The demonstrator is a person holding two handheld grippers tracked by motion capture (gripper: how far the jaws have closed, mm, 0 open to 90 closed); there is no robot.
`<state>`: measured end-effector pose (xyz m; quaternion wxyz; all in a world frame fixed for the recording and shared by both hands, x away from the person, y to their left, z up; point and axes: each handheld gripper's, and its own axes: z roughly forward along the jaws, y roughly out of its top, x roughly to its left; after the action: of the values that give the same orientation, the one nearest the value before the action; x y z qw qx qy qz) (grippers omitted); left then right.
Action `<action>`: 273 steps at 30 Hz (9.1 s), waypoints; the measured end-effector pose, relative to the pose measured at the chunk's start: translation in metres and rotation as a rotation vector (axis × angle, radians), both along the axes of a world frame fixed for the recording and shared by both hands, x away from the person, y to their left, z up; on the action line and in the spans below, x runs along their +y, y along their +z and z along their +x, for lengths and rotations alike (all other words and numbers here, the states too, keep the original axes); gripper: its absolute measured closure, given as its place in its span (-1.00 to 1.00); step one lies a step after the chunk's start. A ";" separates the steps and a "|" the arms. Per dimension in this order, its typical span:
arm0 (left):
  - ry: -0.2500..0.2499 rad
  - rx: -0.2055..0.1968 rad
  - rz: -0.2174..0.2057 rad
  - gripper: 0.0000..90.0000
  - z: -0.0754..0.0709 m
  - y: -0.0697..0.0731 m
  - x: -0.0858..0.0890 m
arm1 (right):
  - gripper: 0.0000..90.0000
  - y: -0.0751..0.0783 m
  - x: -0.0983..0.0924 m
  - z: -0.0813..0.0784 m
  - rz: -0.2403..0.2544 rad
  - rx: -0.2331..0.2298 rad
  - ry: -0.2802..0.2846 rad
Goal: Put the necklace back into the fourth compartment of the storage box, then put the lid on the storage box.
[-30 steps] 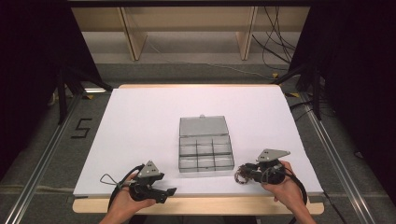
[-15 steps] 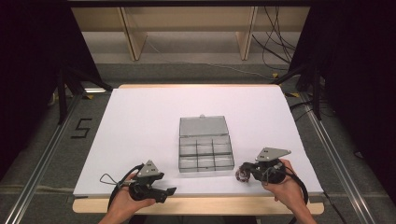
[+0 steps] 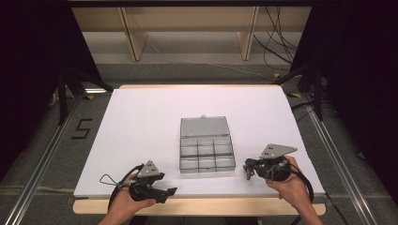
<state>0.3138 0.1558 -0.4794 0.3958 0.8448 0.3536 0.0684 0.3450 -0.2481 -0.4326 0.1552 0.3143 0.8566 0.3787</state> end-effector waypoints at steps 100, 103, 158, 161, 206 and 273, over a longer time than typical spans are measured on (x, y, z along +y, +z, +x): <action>-0.002 -0.018 0.005 -0.41 0.002 0.001 0.004 | 0.92 0.042 0.171 0.054 -0.058 0.025 0.348; 0.010 -0.005 -0.006 -0.41 0.002 0.000 0.003 | 0.92 0.038 0.174 0.056 -0.059 0.031 0.359; -0.006 -0.032 0.015 -0.41 0.002 0.000 0.004 | 0.78 -0.015 0.180 0.065 -0.023 0.153 0.332; -0.005 -0.028 0.007 -0.41 0.001 0.001 0.004 | 0.74 -0.013 0.179 0.066 -0.009 0.146 0.326; 0.013 -0.027 -0.011 -0.41 0.002 0.000 0.005 | -0.18 0.007 0.081 0.073 0.124 0.173 0.010; 0.025 -0.025 -0.045 -0.41 0.014 0.009 0.004 | -0.25 -0.021 0.026 0.135 0.264 0.269 -0.244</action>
<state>0.3280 0.1602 -0.4708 0.4183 0.8302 0.3606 0.0758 0.4801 -0.2221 -0.4532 0.0415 0.4807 0.7683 0.4206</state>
